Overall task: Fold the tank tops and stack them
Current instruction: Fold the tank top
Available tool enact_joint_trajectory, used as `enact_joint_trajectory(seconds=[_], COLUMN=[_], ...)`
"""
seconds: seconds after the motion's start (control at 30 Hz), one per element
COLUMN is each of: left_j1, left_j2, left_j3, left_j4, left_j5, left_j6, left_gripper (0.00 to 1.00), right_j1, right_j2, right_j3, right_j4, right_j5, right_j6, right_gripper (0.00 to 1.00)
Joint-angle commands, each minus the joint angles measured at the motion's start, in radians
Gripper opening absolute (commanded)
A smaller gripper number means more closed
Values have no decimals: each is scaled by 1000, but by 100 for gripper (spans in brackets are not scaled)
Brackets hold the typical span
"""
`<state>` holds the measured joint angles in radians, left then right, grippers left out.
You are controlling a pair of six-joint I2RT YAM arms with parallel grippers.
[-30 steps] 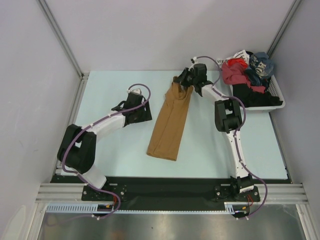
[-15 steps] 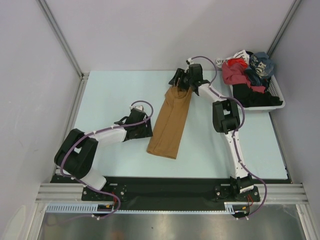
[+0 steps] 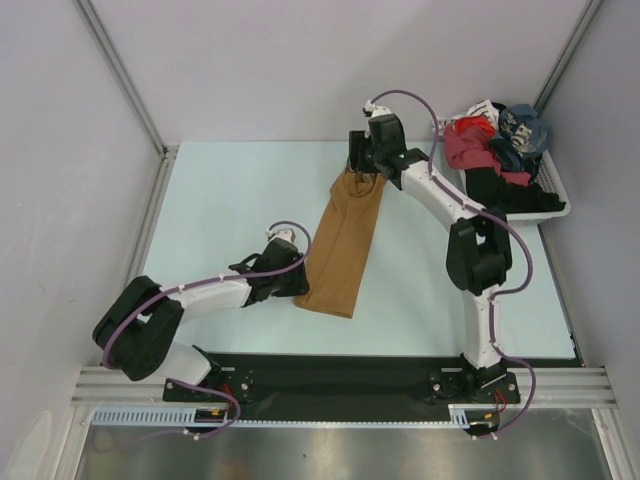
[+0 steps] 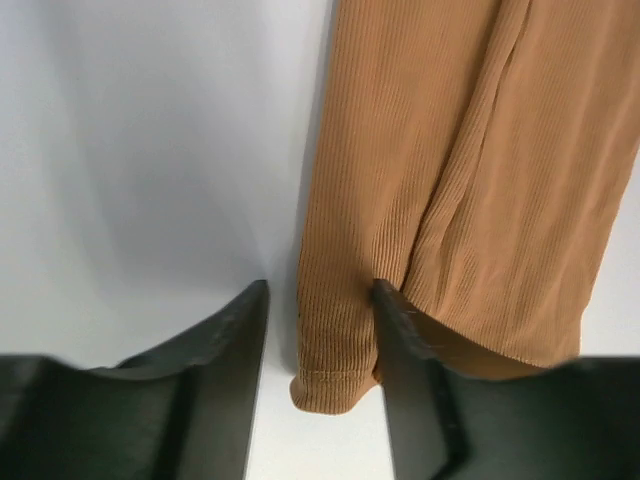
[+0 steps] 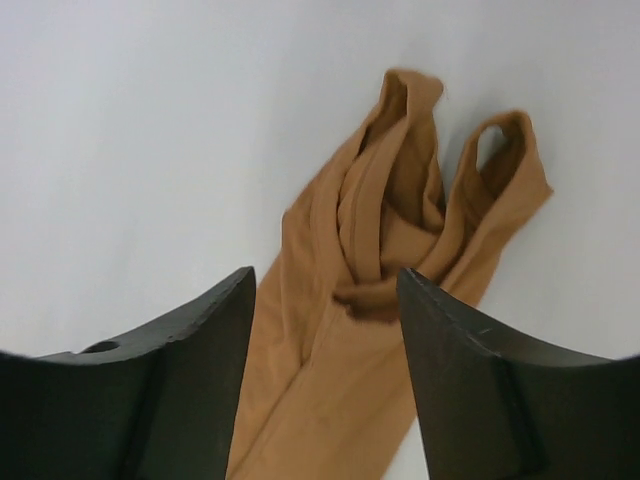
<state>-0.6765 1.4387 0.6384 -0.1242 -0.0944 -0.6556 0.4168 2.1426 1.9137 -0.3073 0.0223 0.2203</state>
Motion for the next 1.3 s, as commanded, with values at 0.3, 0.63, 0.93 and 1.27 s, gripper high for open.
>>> enact_joint_trajectory(seconds=[0.3, 0.63, 0.93, 1.27], left_j1=[-95, -301, -322, -368], left_j2=[-75, -253, -394, -443], left_j3=[-144, -273, -318, -329], left_j4=[18, -5, -95, -104], left_j5=[62, -33, -31, 1], left_j6=[-91, -311, -329, -358], left_gripper=[0, 3, 55, 52], right_j1=[109, 285, 499, 632], right_j2=[-587, -952, -986, -997], right_j3=[-801, -1127, -1254, -1357], right_j4=[13, -133, -164, -78], right_j5=[21, 18, 34, 25], right_j6=[192, 355, 539, 679], right_gripper=[51, 59, 56, 51])
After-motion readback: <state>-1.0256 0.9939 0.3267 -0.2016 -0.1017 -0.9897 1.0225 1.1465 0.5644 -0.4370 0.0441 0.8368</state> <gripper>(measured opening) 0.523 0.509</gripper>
